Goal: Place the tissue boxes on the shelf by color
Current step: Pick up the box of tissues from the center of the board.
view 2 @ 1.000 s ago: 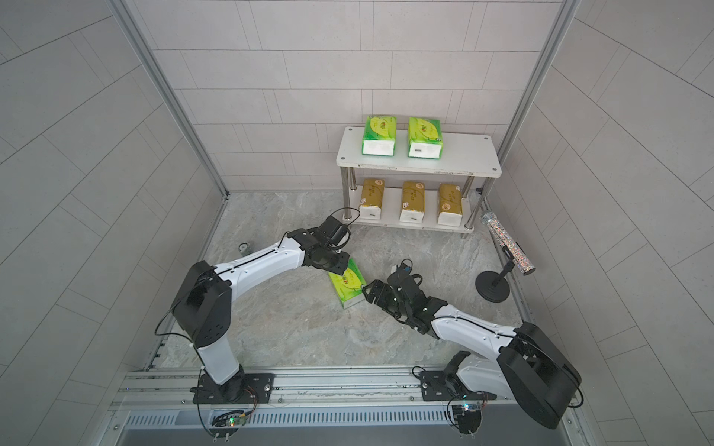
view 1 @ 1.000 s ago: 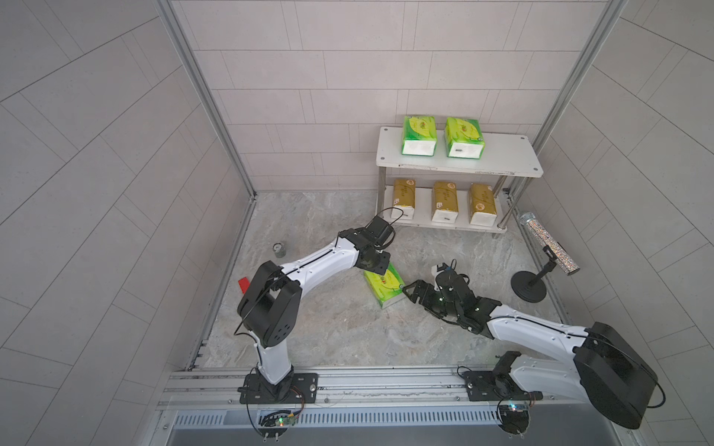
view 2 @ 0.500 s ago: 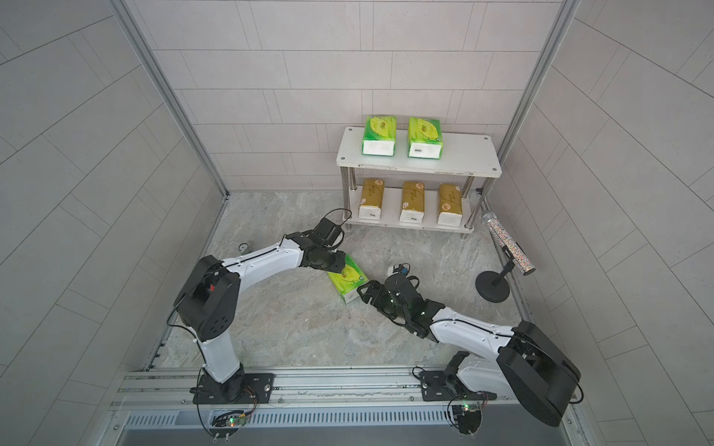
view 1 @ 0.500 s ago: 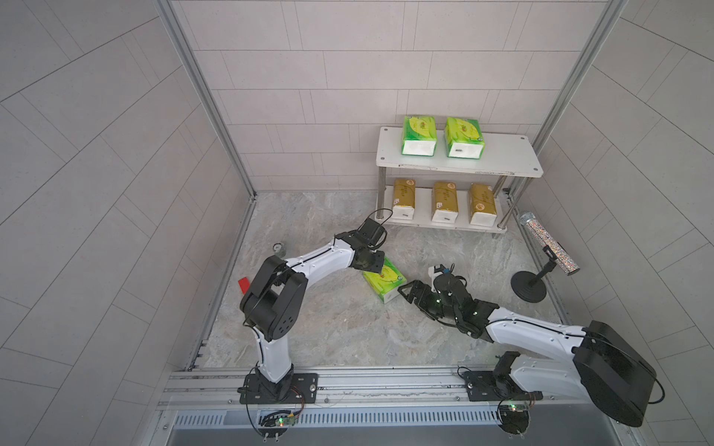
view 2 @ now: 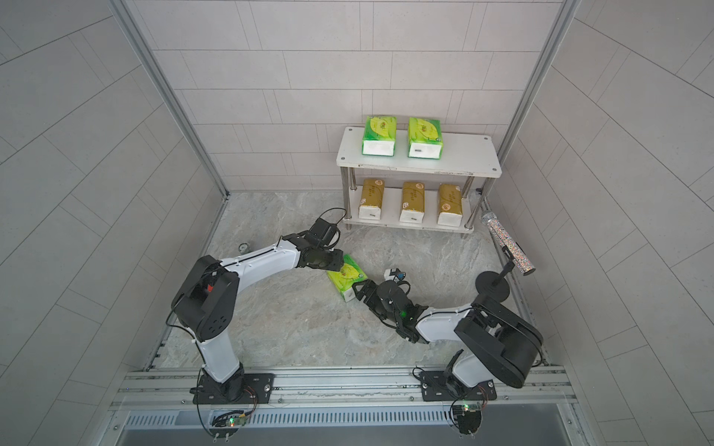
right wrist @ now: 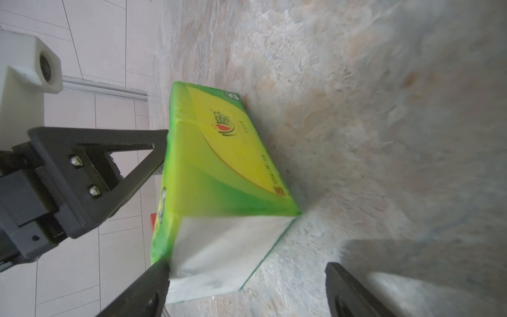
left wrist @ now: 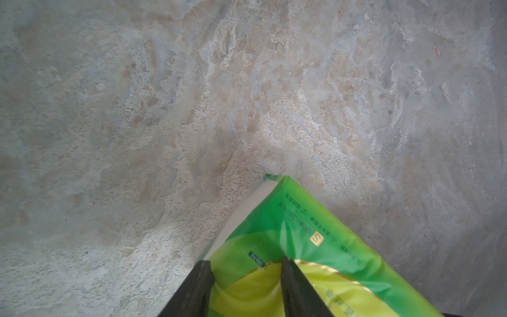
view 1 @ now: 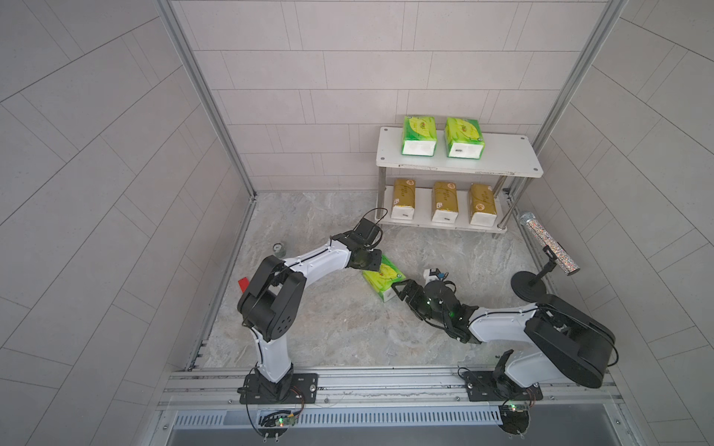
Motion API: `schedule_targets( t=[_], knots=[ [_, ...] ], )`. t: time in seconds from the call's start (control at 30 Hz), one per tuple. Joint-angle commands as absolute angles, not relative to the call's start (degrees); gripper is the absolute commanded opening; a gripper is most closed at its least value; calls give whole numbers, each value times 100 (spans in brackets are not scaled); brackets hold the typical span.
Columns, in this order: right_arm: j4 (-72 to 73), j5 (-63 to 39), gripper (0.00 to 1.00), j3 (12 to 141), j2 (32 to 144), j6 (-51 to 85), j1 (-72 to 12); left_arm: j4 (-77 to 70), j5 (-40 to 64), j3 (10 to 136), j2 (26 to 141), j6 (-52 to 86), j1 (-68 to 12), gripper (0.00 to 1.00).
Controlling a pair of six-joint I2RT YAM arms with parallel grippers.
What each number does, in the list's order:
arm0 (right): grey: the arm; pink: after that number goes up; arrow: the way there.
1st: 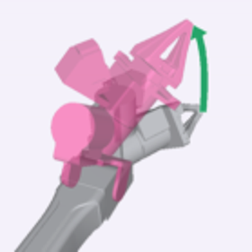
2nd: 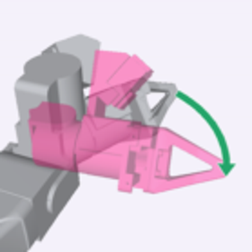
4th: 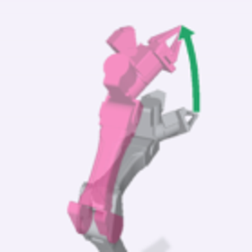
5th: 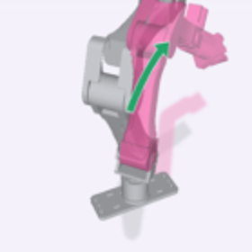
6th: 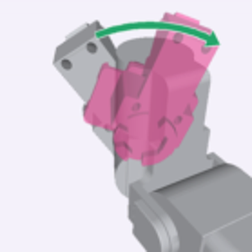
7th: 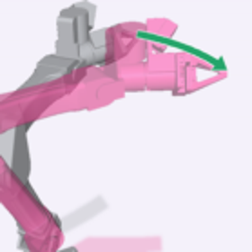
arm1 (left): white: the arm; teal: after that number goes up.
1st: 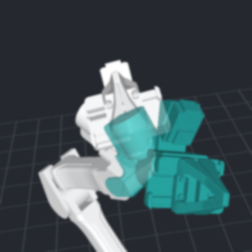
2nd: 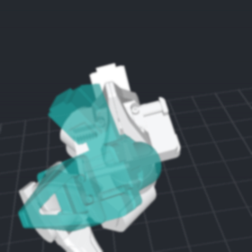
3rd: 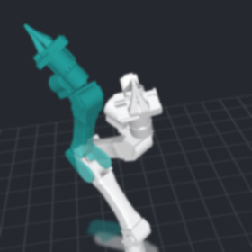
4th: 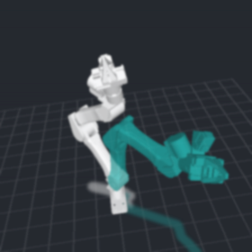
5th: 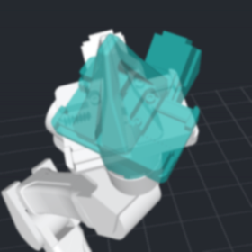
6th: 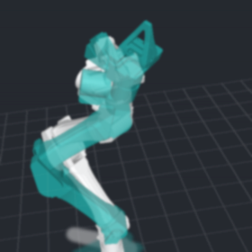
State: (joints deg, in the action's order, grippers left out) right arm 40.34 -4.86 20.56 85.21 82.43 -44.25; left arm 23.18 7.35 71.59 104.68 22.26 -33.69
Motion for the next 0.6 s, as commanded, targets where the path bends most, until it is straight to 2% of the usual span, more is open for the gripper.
schedule_targets(
  t=[0.0, 0.27, 0.57],
  knots=[
    [5184, -320, 93, 2112, 8952, 8495, -4460, 3023, 517, 6872, 10731, 2208, -3288, 49],
    [6503, -246, 90, 2162, 9766, 8752, -4500, 3076, 545, 6910, 10797, 2171, -3287, 49],
    [5703, -30, 89, 1711, 8722, 8506, -4476, 3153, 526, 7025, 10873, 2193, -3288, 48]
  ],
)
